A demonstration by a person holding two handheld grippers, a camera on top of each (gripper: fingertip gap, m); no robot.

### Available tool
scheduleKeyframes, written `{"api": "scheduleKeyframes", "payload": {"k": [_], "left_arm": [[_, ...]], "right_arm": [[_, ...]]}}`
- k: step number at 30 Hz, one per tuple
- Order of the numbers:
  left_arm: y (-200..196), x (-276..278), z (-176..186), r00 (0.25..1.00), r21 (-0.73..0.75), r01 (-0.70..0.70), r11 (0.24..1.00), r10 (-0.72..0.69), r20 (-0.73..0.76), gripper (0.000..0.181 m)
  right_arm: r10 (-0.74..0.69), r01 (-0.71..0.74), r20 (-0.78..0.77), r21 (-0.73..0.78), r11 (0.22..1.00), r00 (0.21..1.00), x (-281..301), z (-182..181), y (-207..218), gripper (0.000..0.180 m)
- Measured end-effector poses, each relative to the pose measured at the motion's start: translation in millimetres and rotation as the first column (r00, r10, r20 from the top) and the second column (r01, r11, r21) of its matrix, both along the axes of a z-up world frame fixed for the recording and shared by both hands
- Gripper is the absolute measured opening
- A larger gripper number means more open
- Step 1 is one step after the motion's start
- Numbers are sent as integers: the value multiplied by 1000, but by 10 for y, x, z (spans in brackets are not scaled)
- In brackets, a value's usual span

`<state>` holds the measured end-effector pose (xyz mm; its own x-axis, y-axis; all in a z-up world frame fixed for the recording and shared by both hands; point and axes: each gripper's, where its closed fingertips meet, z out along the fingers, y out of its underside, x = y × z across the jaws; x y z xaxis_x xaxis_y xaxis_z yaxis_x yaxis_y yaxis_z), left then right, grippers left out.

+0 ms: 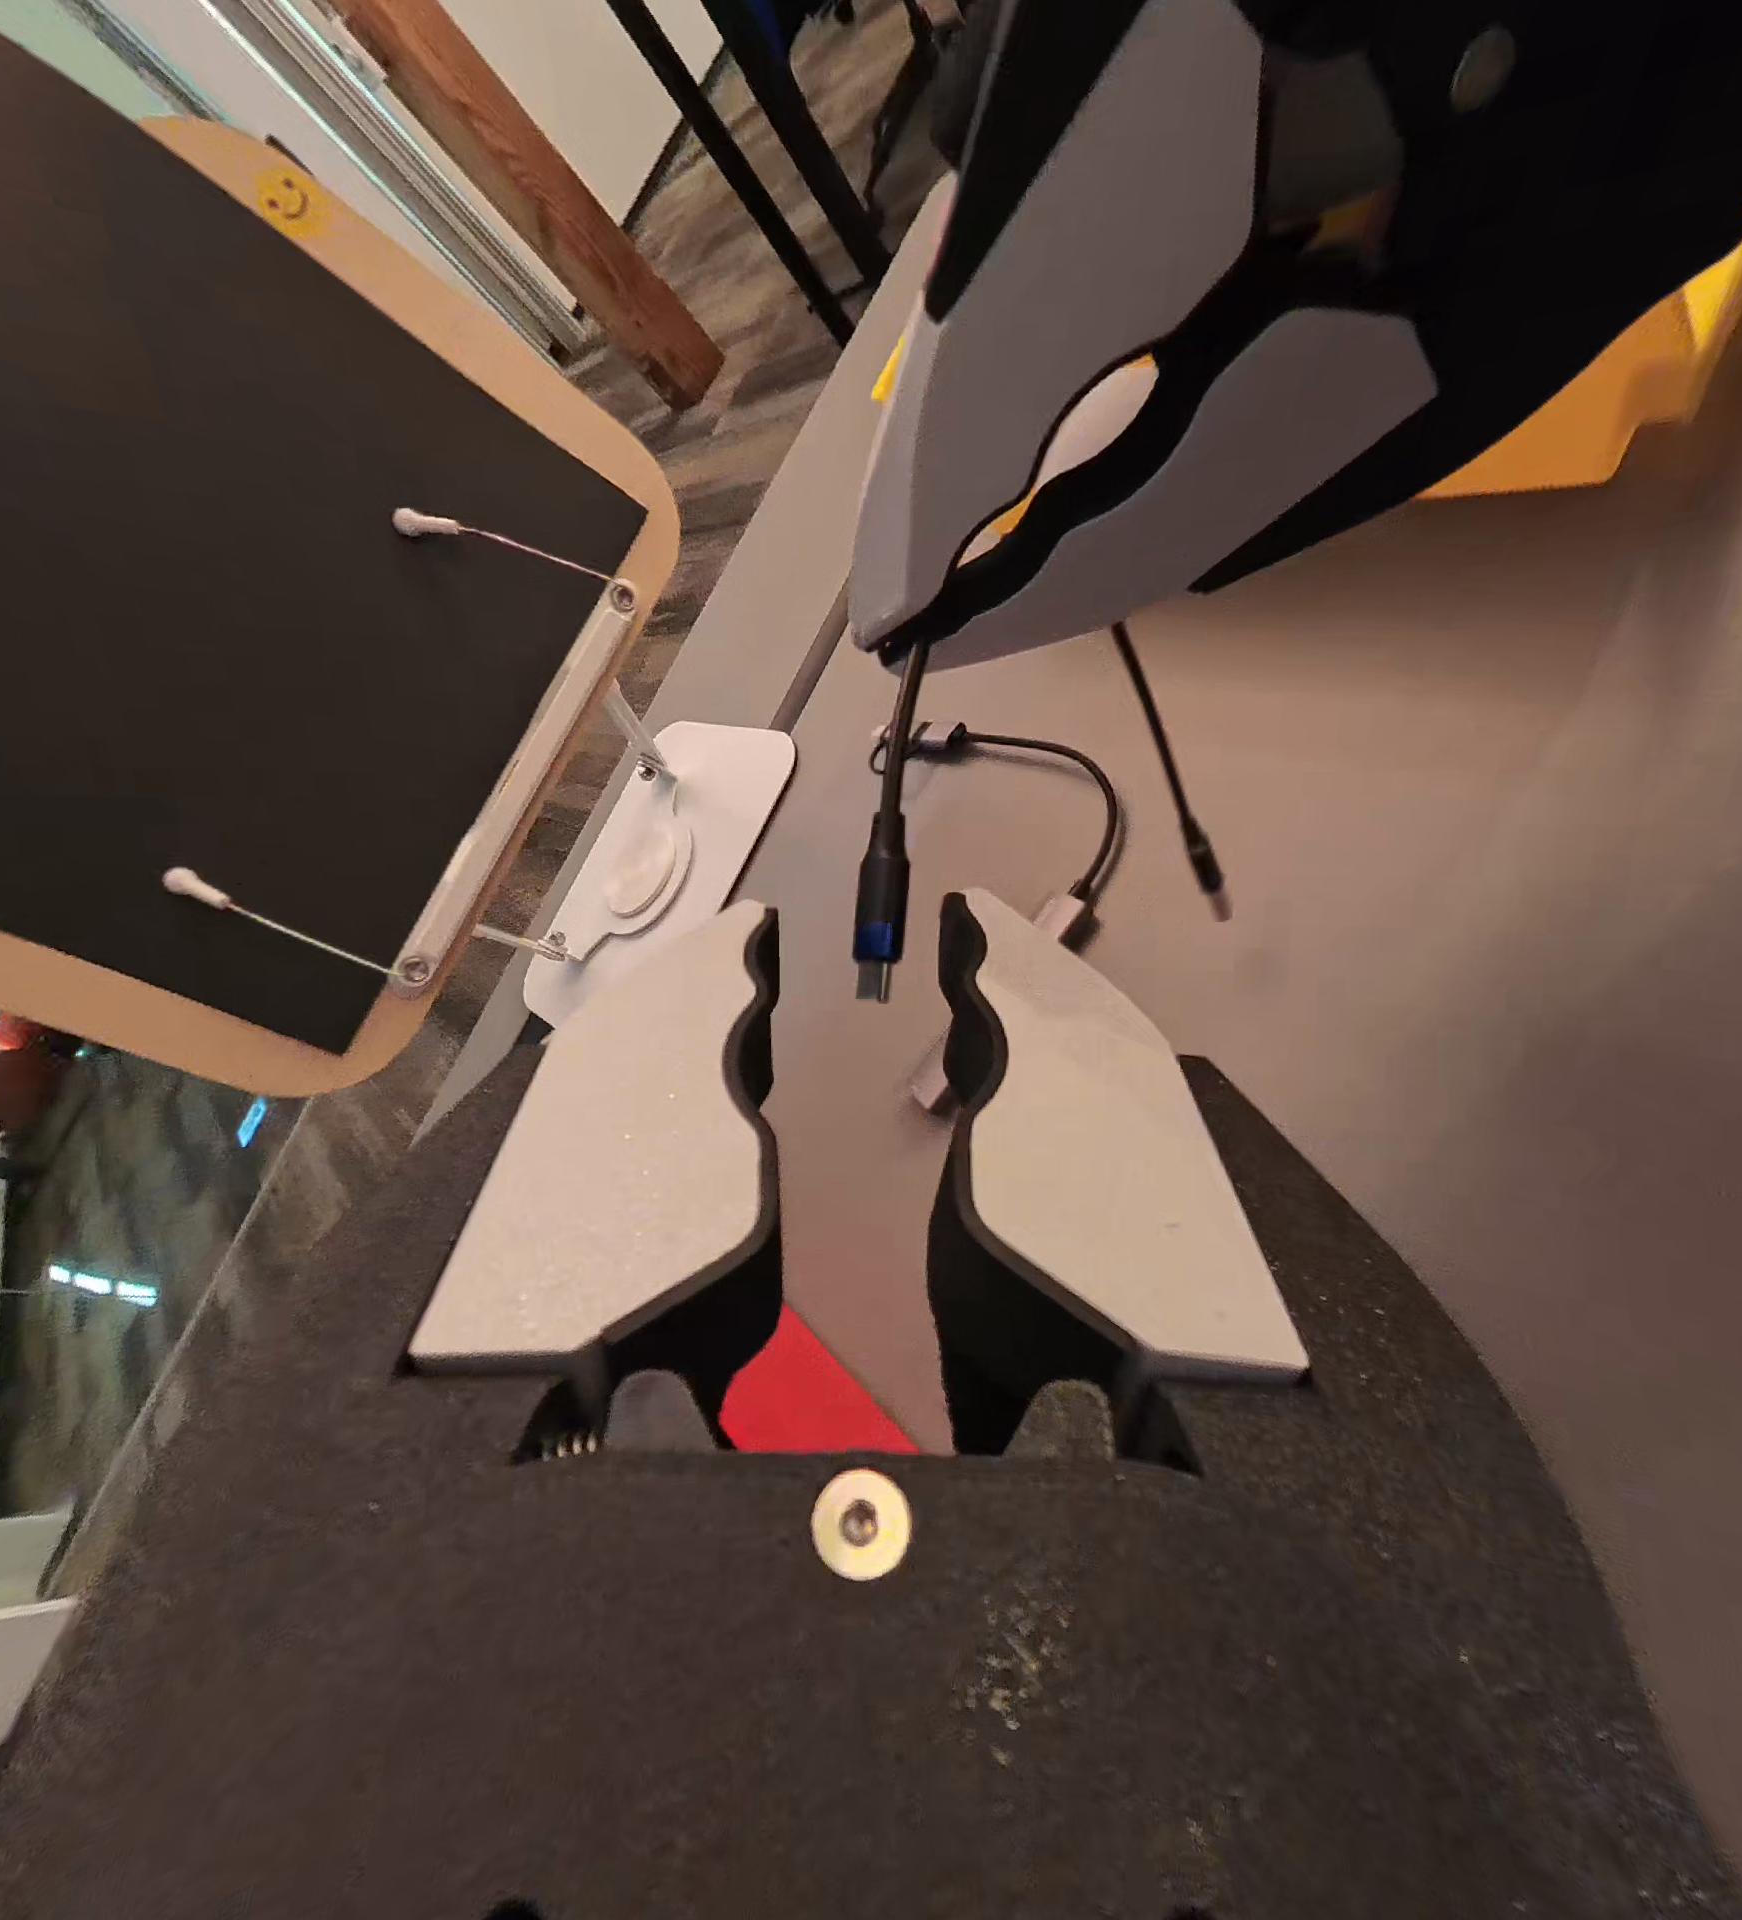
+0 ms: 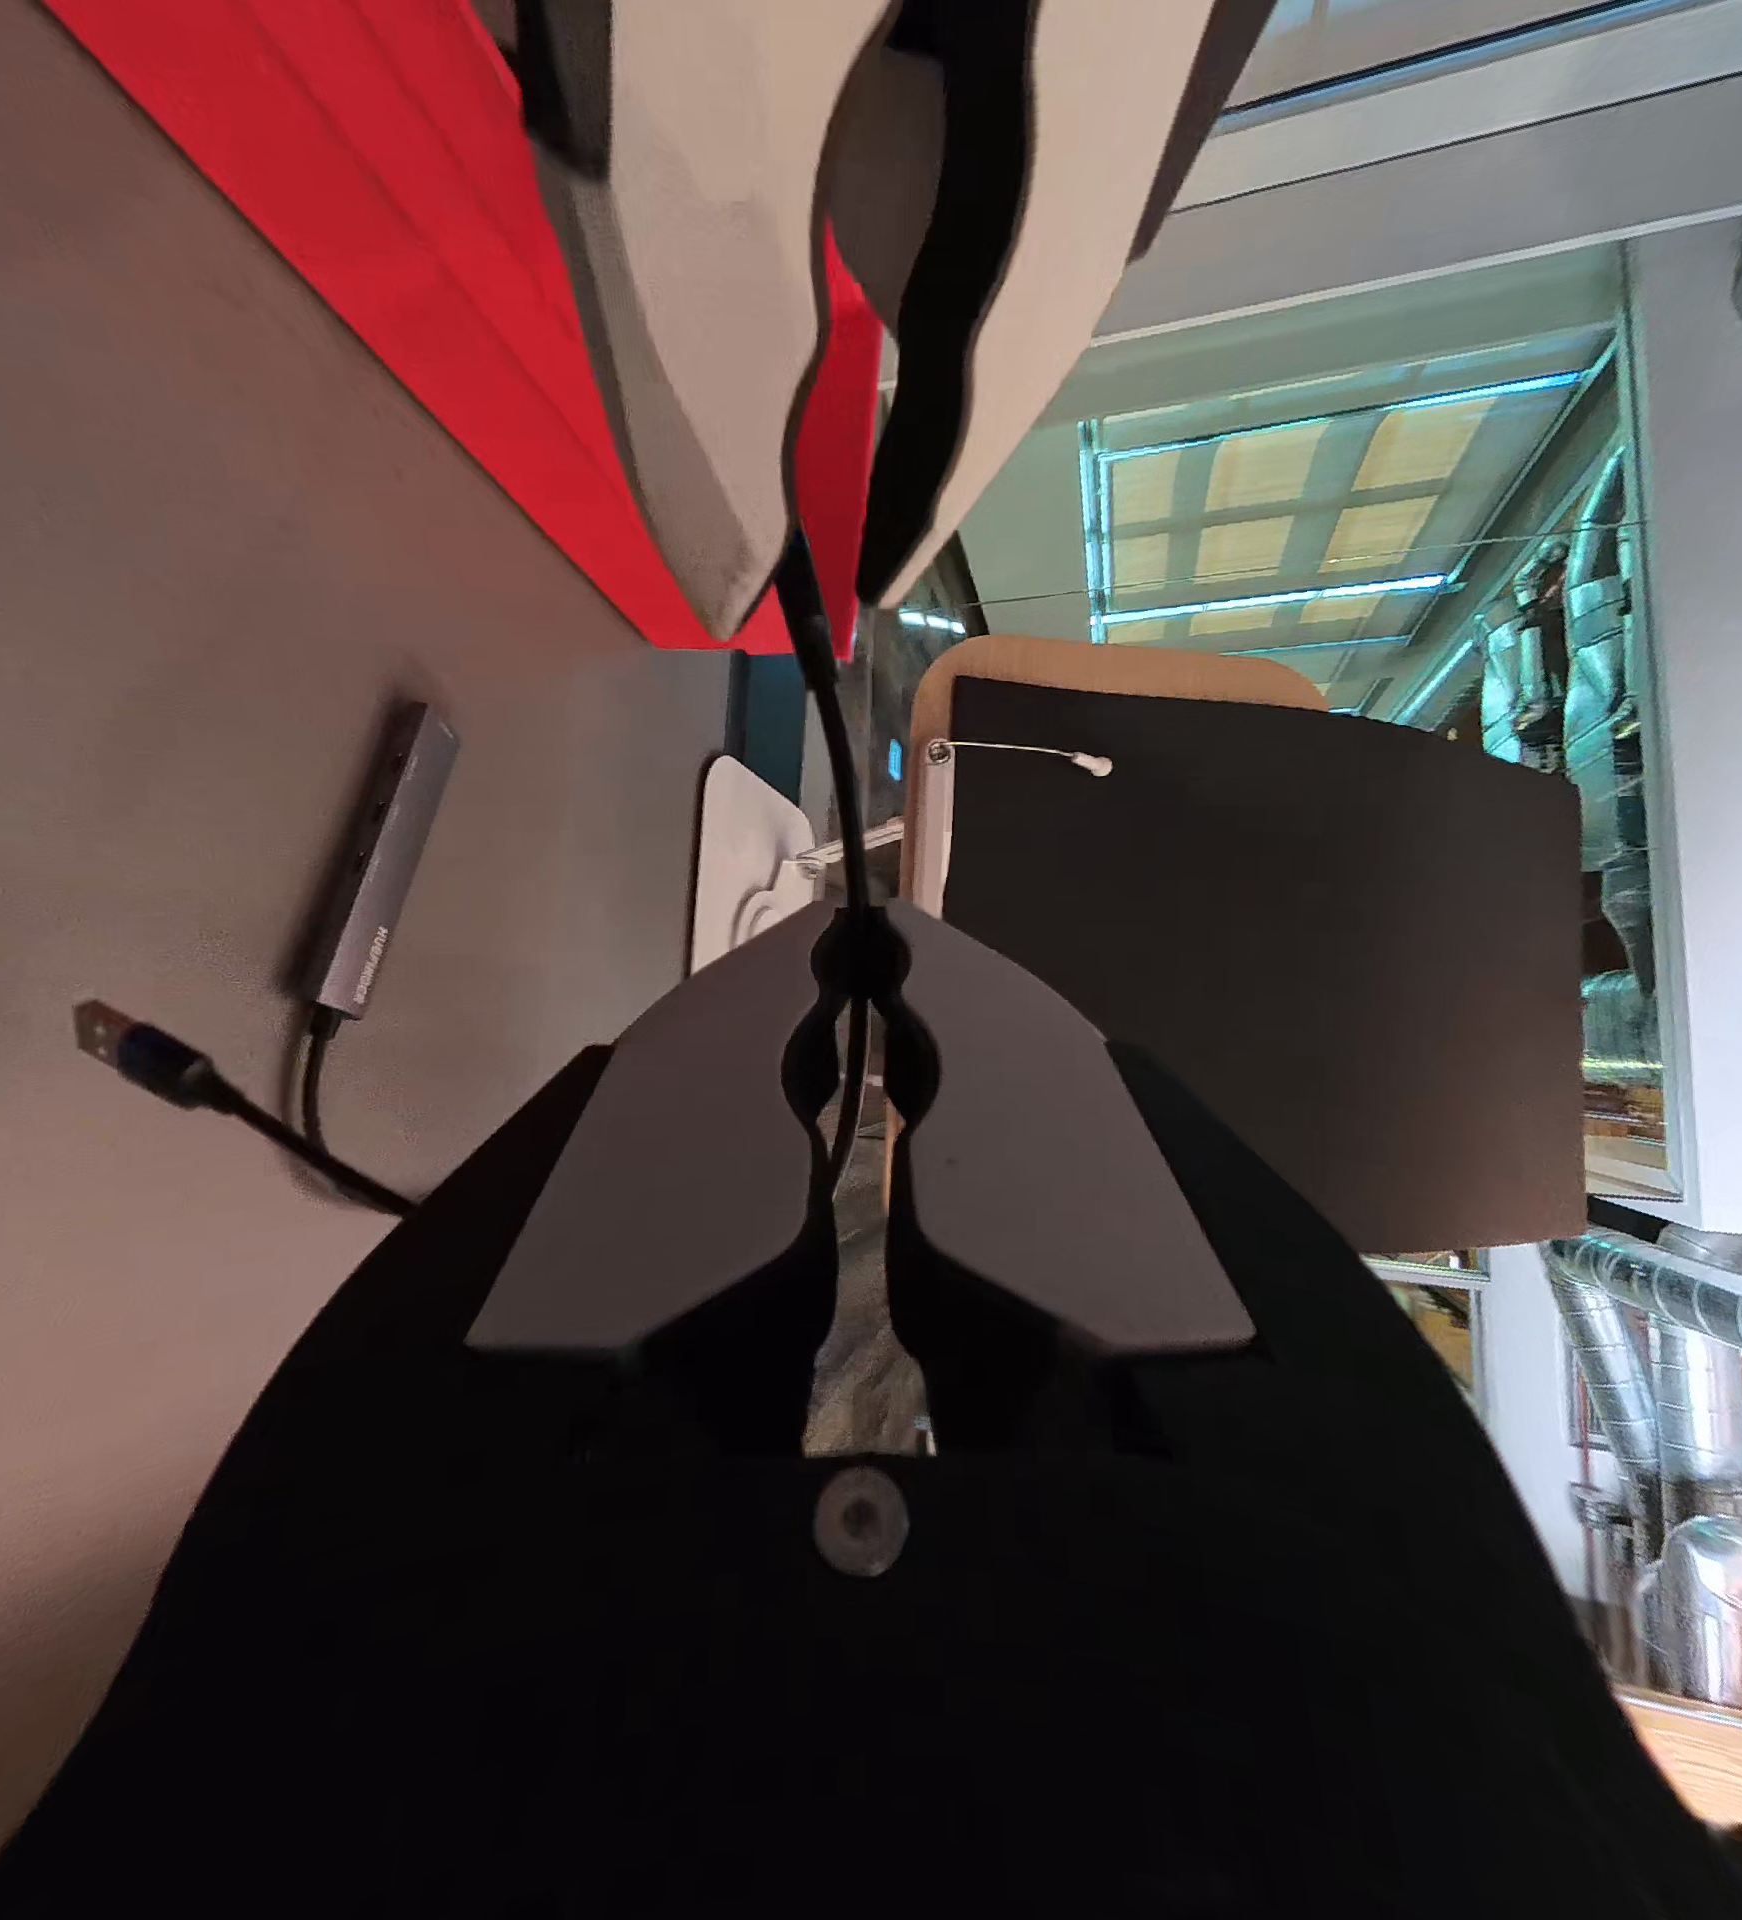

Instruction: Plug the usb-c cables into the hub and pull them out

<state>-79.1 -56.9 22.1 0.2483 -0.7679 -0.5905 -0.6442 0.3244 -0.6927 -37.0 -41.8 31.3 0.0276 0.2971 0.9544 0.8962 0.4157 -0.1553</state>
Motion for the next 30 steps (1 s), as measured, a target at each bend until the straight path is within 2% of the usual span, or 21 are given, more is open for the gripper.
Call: {"api": "scheduleKeyframes", "payload": {"k": [2,3,6,8,9,11,12,14,15,16,18,19,22,23,26,30], "left_arm": [[39,44,-31,1000,29,8,1000,-7,-12,22],[37,65,-49,1000,37,24,999,-23,-19,9],[91,96,-43,999,76,25,997,-23,-33,8],[152,105,60,1000,111,12,994,-11,-8,7],[192,98,139,1000,129,2,992,-4,11,7],[261,73,314,998,136,-11,991,2,65,7],[282,63,407,995,133,-11,991,-2,96,7],[280,57,603,986,152,7,988,-32,162,7],[250,62,689,981,166,24,986,-56,188,7],[202,68,767,974,187,43,981,-83,211,7],[76,74,884,960,258,80,963,-144,239,7],[9,78,900,956,284,100,954,-170,237,6],[-156,110,847,951,338,169,926,-243,189,6],[-195,127,796,951,342,200,918,-265,157,6],[-267,171,692,944,352,263,899,-315,101,6],[-258,173,626,946,367,278,888,-320,58,6]], "right_arm": [[-14,14,-8,-37,999,1000,9,-36,10,4],[-24,24,-14,-39,999,1000,23,-30,26,4],[-43,37,-81,-79,996,996,46,-10,67,5],[-34,15,-207,-91,996,978,36,126,75,10],[-12,-21,-285,-110,994,958,14,215,40,18],[49,-153,-438,-204,967,898,-80,363,-129,24],[102,-279,-502,-291,915,859,-186,377,-300,23],[165,-555,-637,-479,680,753,-434,327,-716,22],[121,-632,-711,-518,576,693,-531,324,-787,24],[46,-664,-751,-551,506,659,-605,293,-763,34],[-108,-662,-773,-598,451,625,-668,177,-556,52],[-151,-685,-799,-582,438,582,-666,178,-468,59],[-158,-831,-941,-339,441,300,-523,510,-377,47],[-148,-842,-954,-299,449,260,-470,573,-377,44],[-93,-829,-948,-313,463,305,-431,584,-432,39],[-70,-827,-943,-319,464,324,-428,583,-473,32]]}}
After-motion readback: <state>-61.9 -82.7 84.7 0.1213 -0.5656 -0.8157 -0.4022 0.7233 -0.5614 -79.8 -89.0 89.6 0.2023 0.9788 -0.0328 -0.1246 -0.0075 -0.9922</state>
